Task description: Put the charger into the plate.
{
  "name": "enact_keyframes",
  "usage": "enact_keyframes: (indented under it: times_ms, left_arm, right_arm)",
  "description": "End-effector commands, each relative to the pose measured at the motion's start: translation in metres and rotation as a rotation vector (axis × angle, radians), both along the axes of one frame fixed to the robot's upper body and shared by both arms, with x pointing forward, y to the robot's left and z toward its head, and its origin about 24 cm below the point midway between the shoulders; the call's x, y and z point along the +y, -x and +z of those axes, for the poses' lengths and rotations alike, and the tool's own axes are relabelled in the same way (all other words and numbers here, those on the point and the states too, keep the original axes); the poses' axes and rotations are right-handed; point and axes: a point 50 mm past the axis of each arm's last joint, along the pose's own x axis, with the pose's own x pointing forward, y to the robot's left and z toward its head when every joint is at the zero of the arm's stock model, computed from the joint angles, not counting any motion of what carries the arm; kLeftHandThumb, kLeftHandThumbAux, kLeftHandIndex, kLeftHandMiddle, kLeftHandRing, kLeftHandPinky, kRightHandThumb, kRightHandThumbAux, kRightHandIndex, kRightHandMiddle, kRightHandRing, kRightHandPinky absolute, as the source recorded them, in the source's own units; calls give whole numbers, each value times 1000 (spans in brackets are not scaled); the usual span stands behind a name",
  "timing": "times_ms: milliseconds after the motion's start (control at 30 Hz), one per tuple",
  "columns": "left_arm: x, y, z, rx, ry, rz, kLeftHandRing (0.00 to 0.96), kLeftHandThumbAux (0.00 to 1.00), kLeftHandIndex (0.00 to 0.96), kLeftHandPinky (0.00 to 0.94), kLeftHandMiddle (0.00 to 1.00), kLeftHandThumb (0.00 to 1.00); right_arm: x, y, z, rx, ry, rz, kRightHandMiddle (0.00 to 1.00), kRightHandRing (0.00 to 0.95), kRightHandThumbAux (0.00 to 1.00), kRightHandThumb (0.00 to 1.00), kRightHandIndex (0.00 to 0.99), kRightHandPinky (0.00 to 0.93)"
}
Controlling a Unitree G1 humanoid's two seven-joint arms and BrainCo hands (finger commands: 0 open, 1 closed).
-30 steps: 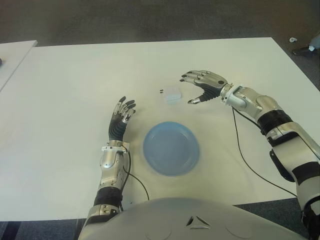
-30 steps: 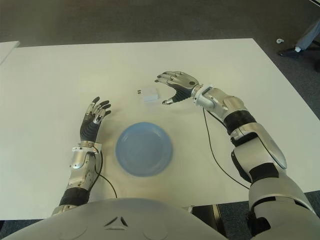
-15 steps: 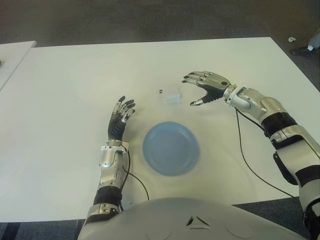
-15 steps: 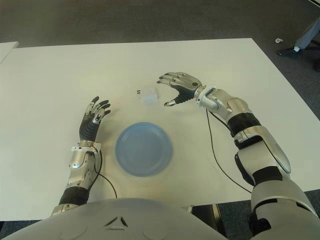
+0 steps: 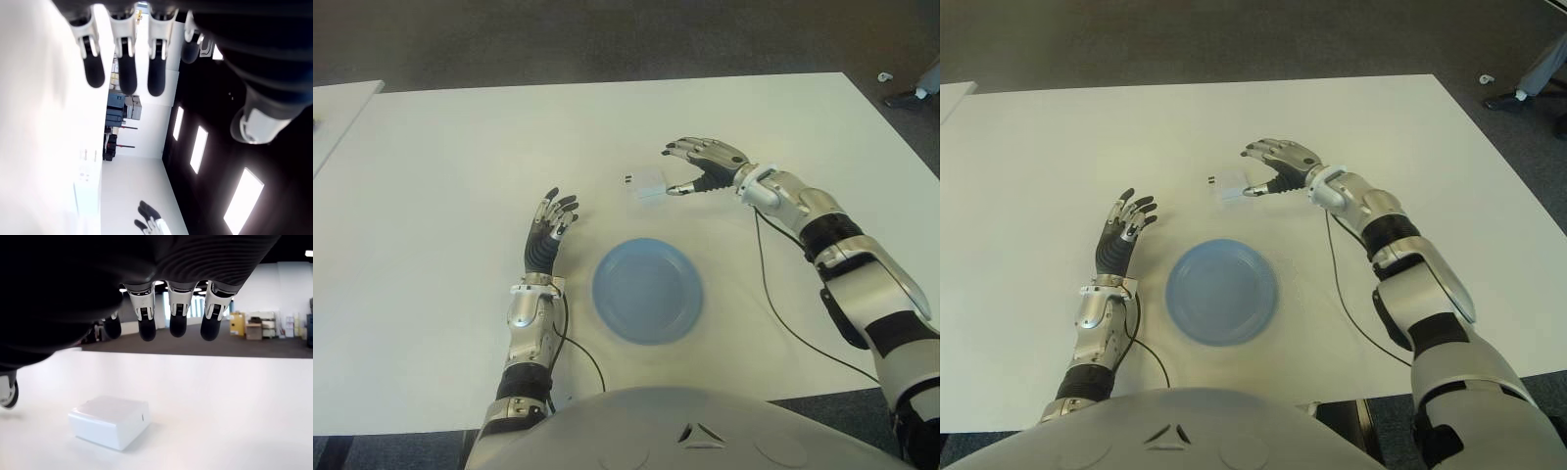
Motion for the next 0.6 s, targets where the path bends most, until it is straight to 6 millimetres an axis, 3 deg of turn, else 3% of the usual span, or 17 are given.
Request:
enact_keyframes:
  times_ms: [33, 600]
  left_arm:
    - [-2, 21, -27, 150, 41, 4, 230, 520, 97, 228, 230, 41]
    - [-4, 22, -25, 148, 30, 2, 224, 531, 97, 227, 220, 31]
  right_arm:
    - [12, -4, -7, 19, 13, -13, 0, 0, 210, 163, 0, 0]
    - [39, -1, -30, 45, 62, -10, 0, 0, 248, 101, 0, 0]
